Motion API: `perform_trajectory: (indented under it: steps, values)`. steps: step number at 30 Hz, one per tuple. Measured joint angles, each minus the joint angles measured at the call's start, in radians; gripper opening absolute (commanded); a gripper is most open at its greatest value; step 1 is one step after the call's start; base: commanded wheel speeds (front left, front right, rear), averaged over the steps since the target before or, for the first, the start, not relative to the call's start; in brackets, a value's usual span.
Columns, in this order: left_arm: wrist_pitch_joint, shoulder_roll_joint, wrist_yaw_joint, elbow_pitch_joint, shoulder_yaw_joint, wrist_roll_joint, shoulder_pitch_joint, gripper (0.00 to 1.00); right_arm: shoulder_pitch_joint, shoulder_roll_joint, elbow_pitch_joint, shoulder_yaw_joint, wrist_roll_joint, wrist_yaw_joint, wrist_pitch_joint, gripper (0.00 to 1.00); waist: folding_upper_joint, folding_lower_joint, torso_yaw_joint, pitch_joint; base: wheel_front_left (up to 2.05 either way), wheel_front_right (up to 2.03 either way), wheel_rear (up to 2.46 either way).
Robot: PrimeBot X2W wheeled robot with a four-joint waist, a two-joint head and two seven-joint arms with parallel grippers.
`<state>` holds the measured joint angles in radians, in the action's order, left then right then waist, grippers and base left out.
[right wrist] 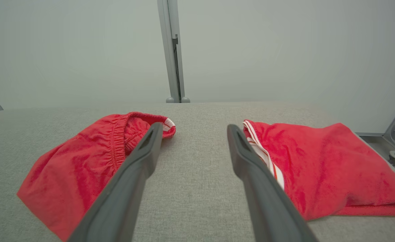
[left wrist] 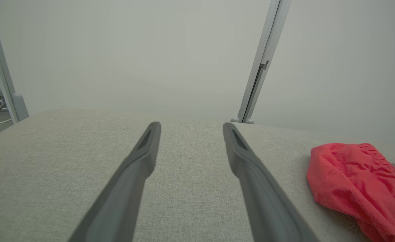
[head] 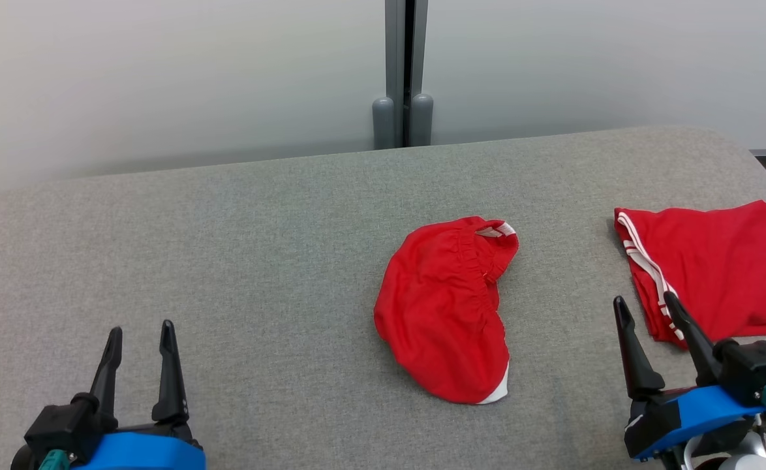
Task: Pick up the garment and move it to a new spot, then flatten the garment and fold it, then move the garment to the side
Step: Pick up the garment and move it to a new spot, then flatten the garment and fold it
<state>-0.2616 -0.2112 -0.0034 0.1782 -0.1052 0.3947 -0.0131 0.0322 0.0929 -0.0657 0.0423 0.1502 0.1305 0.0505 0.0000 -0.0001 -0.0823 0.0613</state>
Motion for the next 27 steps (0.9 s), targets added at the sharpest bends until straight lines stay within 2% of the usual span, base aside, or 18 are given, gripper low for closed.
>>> perform_trajectory:
  steps: [12, 22, 25, 27]
  values:
    - [0.0, 0.013, -0.014, -0.004, 0.005, -0.022, -0.025, 1.0, 0.006, -0.003, -0.056, -0.031, 0.011, 0.0, 0.071, 1.0, 0.0, 0.0, 0.009, 0.009, 0.0, 0.0, 0.0]
    - [0.003, 0.012, -0.014, -0.024, -0.005, -0.035, -0.025, 1.0, 0.025, -0.001, -0.073, -0.041, 0.017, 0.0, 0.083, 1.0, 0.0, 0.0001, 0.011, 0.018, 0.0, 0.0, 0.0]
    - [0.034, 0.007, -0.015, -0.047, -0.032, -0.046, -0.019, 1.0, 0.032, 0.0, -0.071, -0.041, 0.017, 0.0, 0.083, 1.0, 0.0, 0.0001, 0.009, 0.028, 0.0, 0.0, 0.0]
    - [0.08, 0.011, -0.03, -0.069, -0.074, -0.061, 0.021, 1.0, 0.036, 0.001, -0.064, -0.039, 0.017, 0.0, 0.084, 1.0, 0.0, 0.0001, 0.01, 0.037, 0.0, 0.0, 0.0]
